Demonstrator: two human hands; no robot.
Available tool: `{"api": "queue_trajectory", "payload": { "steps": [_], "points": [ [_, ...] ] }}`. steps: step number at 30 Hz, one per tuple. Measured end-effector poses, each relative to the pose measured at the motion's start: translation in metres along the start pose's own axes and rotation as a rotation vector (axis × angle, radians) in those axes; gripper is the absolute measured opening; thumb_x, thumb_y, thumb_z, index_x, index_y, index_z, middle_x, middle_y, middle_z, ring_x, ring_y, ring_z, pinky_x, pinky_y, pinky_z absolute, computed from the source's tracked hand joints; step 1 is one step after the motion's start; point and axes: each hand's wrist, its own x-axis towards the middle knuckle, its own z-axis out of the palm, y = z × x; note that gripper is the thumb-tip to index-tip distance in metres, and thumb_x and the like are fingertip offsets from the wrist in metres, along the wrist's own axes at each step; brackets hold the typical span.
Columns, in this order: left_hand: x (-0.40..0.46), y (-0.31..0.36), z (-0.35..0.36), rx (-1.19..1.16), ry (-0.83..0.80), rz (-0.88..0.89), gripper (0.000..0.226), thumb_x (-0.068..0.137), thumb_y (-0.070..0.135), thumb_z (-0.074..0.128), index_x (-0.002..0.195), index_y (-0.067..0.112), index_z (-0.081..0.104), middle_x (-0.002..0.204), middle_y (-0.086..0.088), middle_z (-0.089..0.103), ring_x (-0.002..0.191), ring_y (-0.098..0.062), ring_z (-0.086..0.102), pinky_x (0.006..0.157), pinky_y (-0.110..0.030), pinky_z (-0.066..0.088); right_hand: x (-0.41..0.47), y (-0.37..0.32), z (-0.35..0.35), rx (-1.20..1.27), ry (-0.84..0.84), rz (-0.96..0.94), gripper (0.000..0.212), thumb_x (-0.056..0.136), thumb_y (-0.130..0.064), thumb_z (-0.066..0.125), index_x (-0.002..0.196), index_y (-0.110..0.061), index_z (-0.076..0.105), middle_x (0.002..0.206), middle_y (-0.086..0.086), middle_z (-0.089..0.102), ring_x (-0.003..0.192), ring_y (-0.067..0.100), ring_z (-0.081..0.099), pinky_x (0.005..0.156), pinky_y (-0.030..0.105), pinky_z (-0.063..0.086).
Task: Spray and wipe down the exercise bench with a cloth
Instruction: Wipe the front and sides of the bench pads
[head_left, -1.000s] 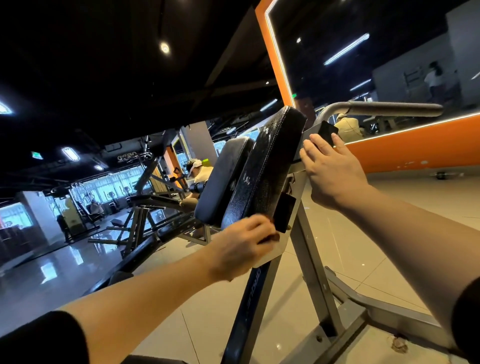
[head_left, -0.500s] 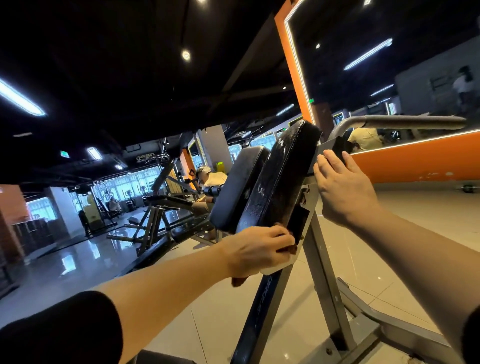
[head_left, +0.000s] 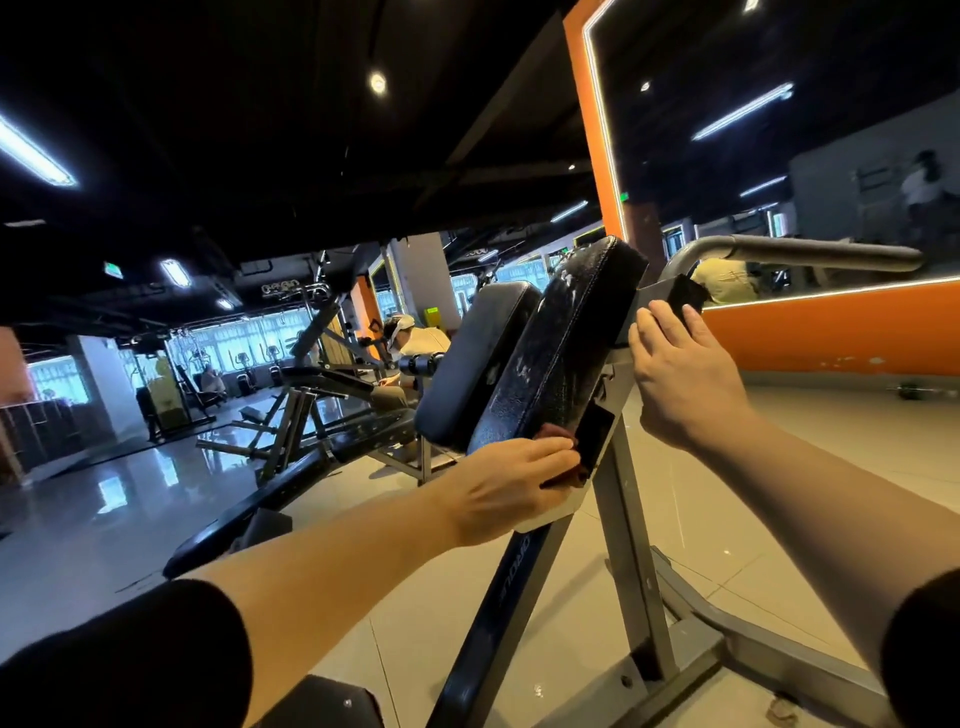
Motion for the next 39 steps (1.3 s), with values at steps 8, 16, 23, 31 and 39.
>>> {"api": "queue_trajectory", "payload": {
  "steps": [8,16,23,31,39],
  "points": [
    [0.019,-0.009,-0.001,-0.033,-0.076,-0.049,0.044,0.081,0.020,0.075,0.124,0.015,0.064,0.132,-0.008,0.055,0.125,-0.027,0.048,0.096,-0.038,0.052,-0.003,-0.001,-0.006,-0.038,0.017,-0.004,0.074,0.095,-0.037,0.046,0.154,-0.009,0.012,0.162,0.013,0.009,0.150,0.030,0.000,0.122,0.047,0.003],
    [0.050,-0.038,-0.010,-0.036,0.349,-0.290,0.053,0.077,0.019,0.078,0.123,0.011,0.051,0.113,-0.018,0.060,0.095,-0.029,0.063,0.077,-0.037,0.057,-0.001,-0.005,-0.011,-0.075,-0.017,0.002,0.074,0.095,-0.031,0.048,0.154,-0.006,0.011,0.162,0.015,0.009,0.150,0.031,0.001,0.119,0.045,-0.003],
    [0.047,-0.027,0.017,0.047,0.249,-0.284,0.035,0.090,0.034,0.060,0.119,0.016,0.065,0.133,-0.010,0.058,0.132,-0.032,0.046,0.112,-0.050,0.034,-0.001,-0.004,-0.011,-0.093,-0.040,0.006,0.076,0.095,-0.036,0.050,0.154,-0.009,0.009,0.162,0.014,0.006,0.150,0.030,-0.002,0.120,0.046,-0.002],
    [0.010,-0.014,0.010,-0.019,0.146,0.036,0.025,0.090,0.024,0.060,0.112,0.012,0.065,0.111,-0.008,0.063,0.099,-0.025,0.058,0.086,-0.037,0.054,0.000,-0.009,-0.014,-0.072,-0.056,0.024,0.076,0.094,-0.036,0.048,0.153,-0.006,0.011,0.162,0.015,0.007,0.150,0.031,-0.001,0.122,0.047,0.002],
    [0.057,-0.033,0.003,0.055,0.229,-0.289,0.038,0.086,0.032,0.069,0.118,0.014,0.065,0.129,-0.011,0.059,0.129,-0.032,0.047,0.107,-0.042,0.039,0.000,-0.007,-0.016,-0.056,-0.073,0.011,0.081,0.094,-0.044,0.048,0.154,-0.006,0.009,0.162,0.014,0.006,0.150,0.030,-0.002,0.122,0.046,0.002]
  ]
}}
